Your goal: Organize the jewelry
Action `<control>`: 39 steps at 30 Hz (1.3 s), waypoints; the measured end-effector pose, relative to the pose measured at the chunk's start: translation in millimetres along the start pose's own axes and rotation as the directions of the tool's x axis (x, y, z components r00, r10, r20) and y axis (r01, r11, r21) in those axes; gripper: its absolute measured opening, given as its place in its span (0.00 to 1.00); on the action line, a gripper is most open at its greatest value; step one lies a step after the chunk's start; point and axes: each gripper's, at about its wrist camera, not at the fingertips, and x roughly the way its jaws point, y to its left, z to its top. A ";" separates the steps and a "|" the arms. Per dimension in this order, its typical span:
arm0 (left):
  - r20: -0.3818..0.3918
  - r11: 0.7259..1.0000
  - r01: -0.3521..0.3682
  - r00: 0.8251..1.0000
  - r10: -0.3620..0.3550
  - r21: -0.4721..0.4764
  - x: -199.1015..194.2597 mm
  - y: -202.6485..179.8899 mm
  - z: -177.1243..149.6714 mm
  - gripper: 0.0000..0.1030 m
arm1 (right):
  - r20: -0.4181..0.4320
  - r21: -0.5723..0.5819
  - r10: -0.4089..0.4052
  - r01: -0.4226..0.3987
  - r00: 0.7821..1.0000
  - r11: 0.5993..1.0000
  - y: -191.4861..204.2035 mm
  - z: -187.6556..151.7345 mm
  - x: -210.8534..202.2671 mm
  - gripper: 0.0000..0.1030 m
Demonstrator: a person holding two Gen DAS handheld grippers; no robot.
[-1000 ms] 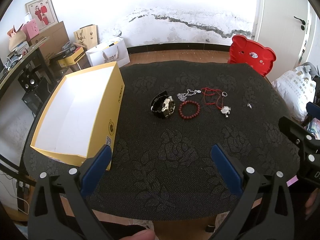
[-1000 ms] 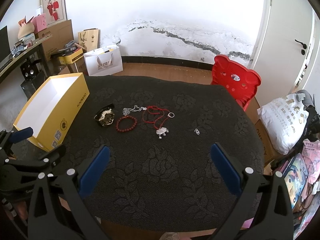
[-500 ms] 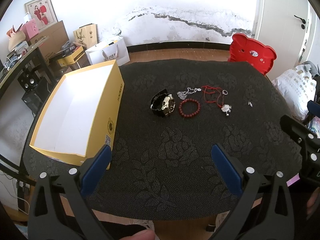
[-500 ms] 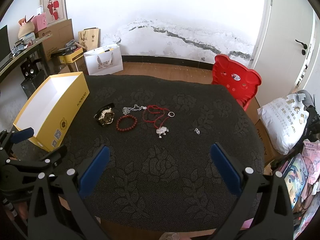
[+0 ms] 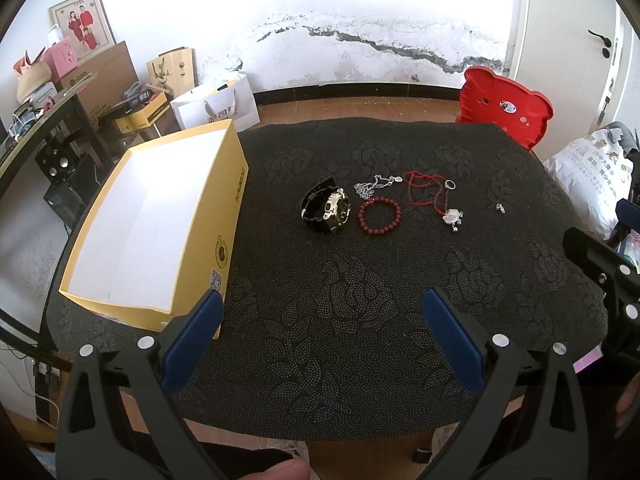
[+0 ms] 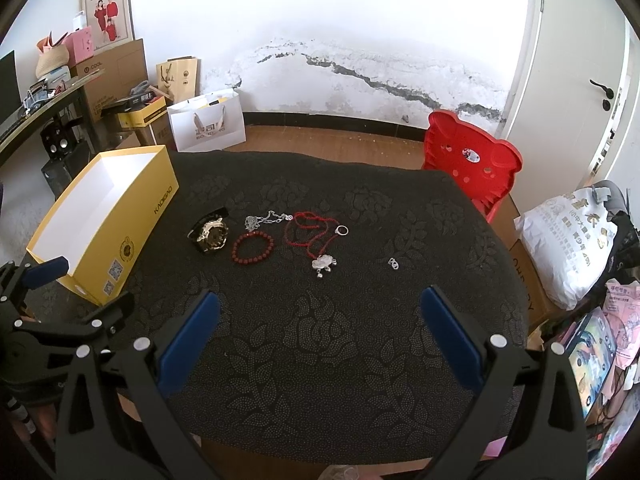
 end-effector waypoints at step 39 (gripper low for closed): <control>-0.115 1.000 0.021 0.993 -0.020 0.004 127.1 -15.7 67.6 0.94 | -0.088 0.110 -0.005 0.015 0.996 0.994 -58.5 34.2 125.1 0.94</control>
